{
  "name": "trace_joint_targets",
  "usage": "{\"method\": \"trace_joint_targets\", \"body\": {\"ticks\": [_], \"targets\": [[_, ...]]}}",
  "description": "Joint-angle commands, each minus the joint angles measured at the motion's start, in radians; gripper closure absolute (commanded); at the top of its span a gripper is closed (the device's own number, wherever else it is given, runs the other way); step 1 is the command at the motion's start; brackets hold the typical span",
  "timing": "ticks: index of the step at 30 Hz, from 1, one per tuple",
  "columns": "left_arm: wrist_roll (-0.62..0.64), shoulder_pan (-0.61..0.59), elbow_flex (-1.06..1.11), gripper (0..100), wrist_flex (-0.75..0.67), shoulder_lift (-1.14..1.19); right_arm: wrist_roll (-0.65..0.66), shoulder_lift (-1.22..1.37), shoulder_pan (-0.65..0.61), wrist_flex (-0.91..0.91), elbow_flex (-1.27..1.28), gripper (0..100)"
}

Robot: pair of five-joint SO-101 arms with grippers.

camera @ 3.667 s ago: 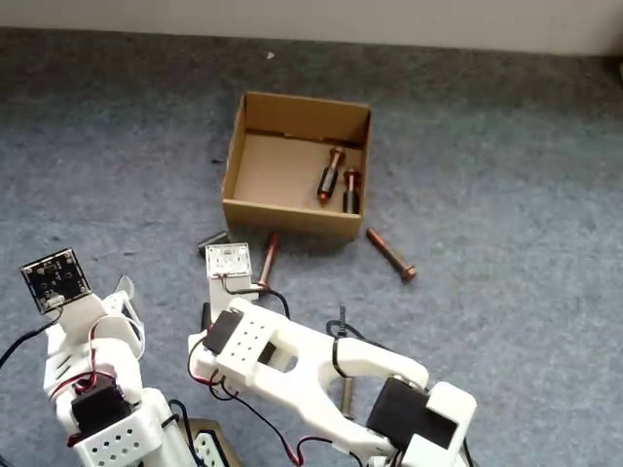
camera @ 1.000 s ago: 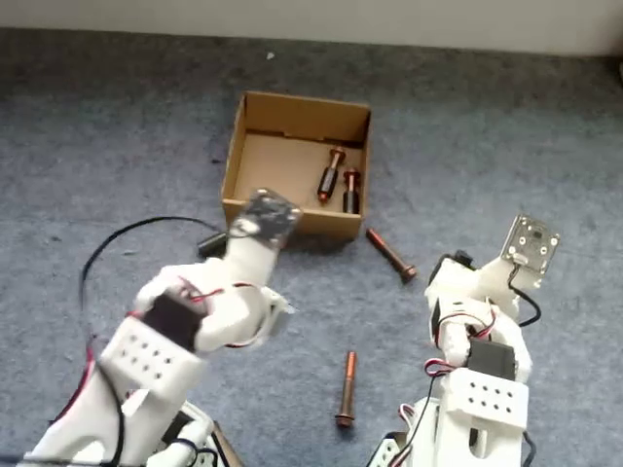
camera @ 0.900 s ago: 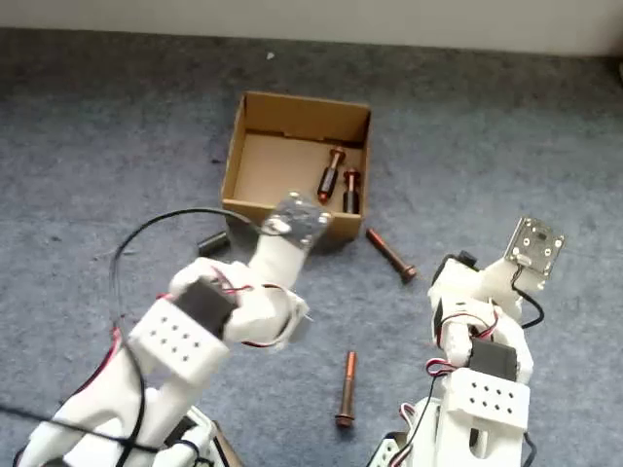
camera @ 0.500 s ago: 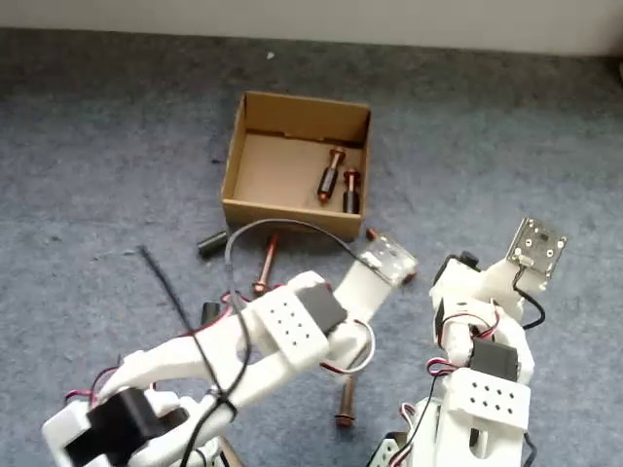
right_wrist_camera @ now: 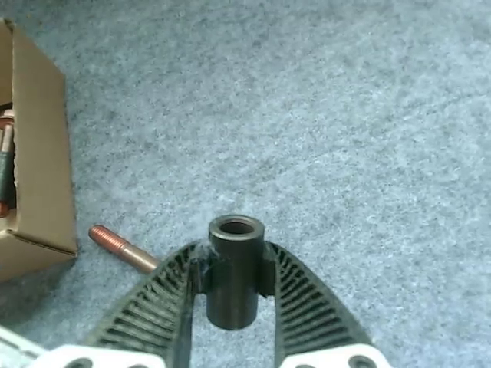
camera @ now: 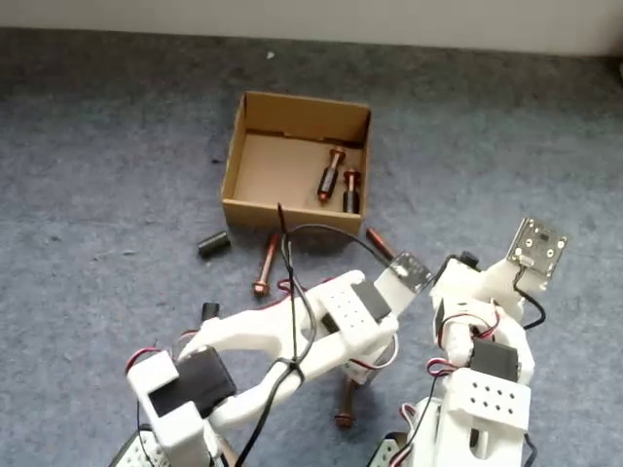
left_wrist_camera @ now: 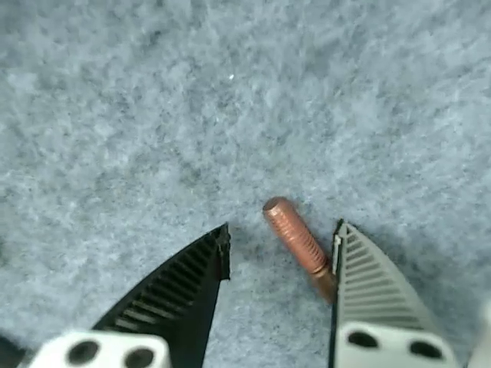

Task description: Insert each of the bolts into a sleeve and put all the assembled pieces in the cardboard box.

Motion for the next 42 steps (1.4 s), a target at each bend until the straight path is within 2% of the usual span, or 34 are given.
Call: {"method": "trace_joint_targets", "body": {"ticks": [1,4,7,9,10,15,21,28,32,38,42], "targets": [[0.002,0.007,-0.068,77,-0.005,0.076,0.011,-0.028,0.012,-0.022,-0.007,98.9],[0.002,0.007,-0.088,79,0.026,0.096,0.011,-0.028,0.012,-0.022,-0.007,98.9],[-0.015,0.005,-0.116,91,0.048,0.097,0.012,-0.028,0.012,-0.022,-0.007,98.9],[-0.091,0.005,-0.124,99,0.051,0.096,0.012,-0.028,0.012,-0.022,-0.005,98.9],[-0.121,0.005,-0.124,100,0.052,0.094,0.012,-0.028,0.012,-0.022,-0.005,98.9],[-0.284,-0.045,-0.174,99,0.157,0.068,0.014,-0.028,0.012,-0.022,-0.005,98.9],[-0.54,-0.165,-0.188,99,0.23,-0.111,0.015,-0.028,0.012,-0.022,-0.005,98.9],[-1.046,-0.265,-0.061,99,0.229,-0.294,0.015,-0.028,0.012,-0.022,-0.005,98.9],[-1.272,-0.295,0.025,99,0.204,-0.303,0.017,-0.028,0.012,-0.022,-0.005,98.9],[-1.456,-0.325,0.125,99,0.129,-0.312,0.017,-0.028,0.01,-0.022,-0.005,98.9],[-1.485,-0.325,0.125,99,0.13,-0.312,0.017,-0.028,0.008,-0.022,-0.005,98.9]]}}
